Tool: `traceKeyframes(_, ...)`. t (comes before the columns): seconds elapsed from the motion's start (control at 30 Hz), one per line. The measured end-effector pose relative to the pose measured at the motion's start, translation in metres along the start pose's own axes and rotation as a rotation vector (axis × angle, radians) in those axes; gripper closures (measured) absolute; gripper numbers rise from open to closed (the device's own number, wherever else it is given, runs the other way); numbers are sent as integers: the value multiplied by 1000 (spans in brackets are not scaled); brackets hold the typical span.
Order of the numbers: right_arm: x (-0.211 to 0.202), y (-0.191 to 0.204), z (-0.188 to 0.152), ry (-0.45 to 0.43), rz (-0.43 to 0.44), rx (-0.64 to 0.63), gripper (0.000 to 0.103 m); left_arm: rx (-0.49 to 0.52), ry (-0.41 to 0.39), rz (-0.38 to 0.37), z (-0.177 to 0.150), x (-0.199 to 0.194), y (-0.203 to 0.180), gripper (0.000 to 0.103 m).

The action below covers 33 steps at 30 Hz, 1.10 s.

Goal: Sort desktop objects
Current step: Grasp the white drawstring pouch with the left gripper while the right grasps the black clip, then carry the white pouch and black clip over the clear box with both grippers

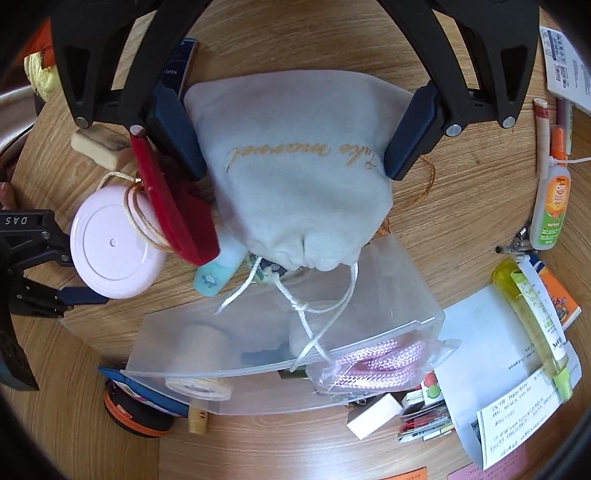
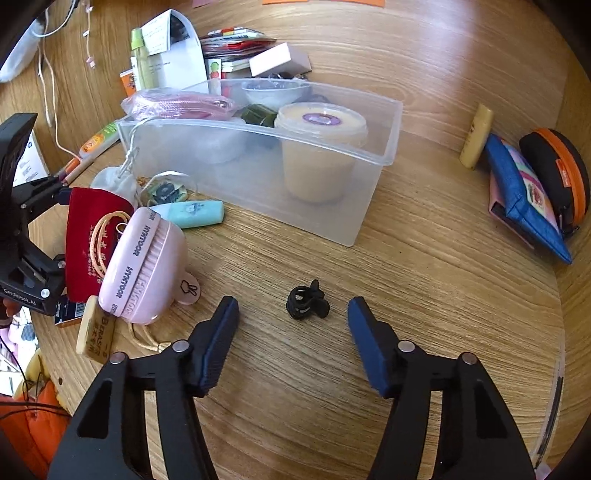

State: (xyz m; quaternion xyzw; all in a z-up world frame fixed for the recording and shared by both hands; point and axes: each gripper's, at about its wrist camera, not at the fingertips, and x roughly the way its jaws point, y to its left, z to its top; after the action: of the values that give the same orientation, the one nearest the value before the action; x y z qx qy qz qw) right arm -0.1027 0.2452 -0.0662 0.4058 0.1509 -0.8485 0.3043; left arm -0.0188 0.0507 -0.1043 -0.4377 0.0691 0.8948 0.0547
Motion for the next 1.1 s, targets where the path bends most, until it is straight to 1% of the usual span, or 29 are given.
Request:
traceKeyframes(0.03, 0, 0, 0, 0, -1, 1, 48, -5, -3, 6, 1, 1, 1, 5)
traceKeyframes(0.1, 1, 1, 1, -2, 2, -2, 50, -20, 7, -7, 3, 2, 5, 6)
traceKeyframes(0.17, 1, 4, 1, -8, 9, -18, 54, -54, 19, -27, 5, 5, 10, 12)
traceKeyframes(0.2, 0, 5, 0, -9, 16, -26, 55, -81, 17, -33, 5, 5, 14, 19)
traceKeyframes(0.23, -2, 7, 2, -11, 24, -36, 58, -94, 12, -29, 5, 4, 16, 24)
traceKeyframes(0.33, -4, 8, 6, -13, 34, -40, 63, -105, 5, -20, 4, 2, 17, 28)
traceKeyframes(0.5, -9, 10, 12, -16, 39, -36, 75, -118, -9, -17, 3, -1, 19, 32)
traceKeyframes(0.57, -11, 8, 14, -21, 62, -28, 85, -121, -15, -12, 3, -2, 19, 33)
traceKeyframes(0.83, -12, 7, 13, -26, 59, -18, 85, -181, -75, -15, -1, -17, 37, 34)
traceKeyframes(0.93, -14, 5, 12, -47, 47, -2, 85, -204, -91, -23, -2, -22, 45, 34)
traceKeyframes(1.03, -18, 2, 12, -68, 31, 11, 85, -210, -127, -20, -3, -33, 49, 34)
traceKeyframes(1.1, -21, 2, 12, -76, 19, 11, 85, -219, -149, -32, -1, -40, 52, 34)
